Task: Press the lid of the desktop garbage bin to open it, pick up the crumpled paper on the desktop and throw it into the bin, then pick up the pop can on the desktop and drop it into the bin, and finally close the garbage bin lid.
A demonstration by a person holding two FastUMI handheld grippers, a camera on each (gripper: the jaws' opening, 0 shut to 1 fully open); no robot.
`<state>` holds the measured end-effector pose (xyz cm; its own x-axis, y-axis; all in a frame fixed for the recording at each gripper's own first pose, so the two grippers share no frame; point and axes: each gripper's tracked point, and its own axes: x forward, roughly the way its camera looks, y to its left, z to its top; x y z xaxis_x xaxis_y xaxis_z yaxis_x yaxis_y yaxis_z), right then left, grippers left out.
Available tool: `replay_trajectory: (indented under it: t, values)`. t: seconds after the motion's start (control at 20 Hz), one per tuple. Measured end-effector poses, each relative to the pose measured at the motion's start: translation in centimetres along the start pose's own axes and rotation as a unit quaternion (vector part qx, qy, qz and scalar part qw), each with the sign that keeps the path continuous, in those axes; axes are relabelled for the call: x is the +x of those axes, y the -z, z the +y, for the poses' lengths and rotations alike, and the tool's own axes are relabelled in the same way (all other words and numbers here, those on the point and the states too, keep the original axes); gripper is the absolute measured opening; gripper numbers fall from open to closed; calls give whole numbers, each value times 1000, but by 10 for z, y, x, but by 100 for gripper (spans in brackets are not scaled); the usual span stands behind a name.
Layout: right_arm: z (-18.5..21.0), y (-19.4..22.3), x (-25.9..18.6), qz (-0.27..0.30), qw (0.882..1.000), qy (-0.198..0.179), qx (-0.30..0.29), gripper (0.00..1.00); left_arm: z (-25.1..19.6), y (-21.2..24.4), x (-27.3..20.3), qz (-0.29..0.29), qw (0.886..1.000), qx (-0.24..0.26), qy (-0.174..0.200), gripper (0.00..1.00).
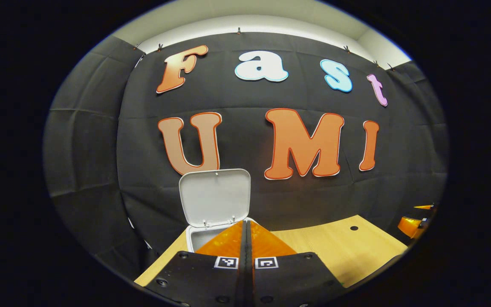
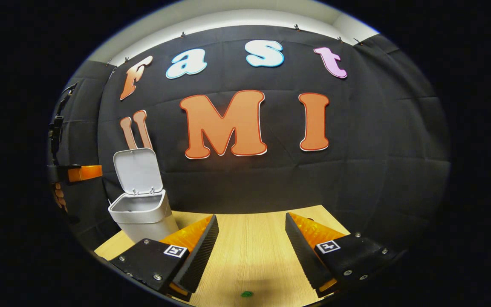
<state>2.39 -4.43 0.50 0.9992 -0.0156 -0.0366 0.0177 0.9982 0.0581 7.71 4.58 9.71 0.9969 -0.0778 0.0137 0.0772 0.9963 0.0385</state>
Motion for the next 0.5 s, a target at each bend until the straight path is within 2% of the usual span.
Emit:
replay_trajectory:
  t: [0.15,0.3,0.5]
  values:
    - [-2,4,-1,11,1000,3,7,94,-5,3,-7,-7,1000,1,-1,0]
    - [-1,6,-2,18,1000,2,2,94,-8,9,-10,-3,1000,-21,0,0]
    - [1,3,-4,16,1000,0,-8,94,-4,16,-12,1,1000,-13,-6,0]
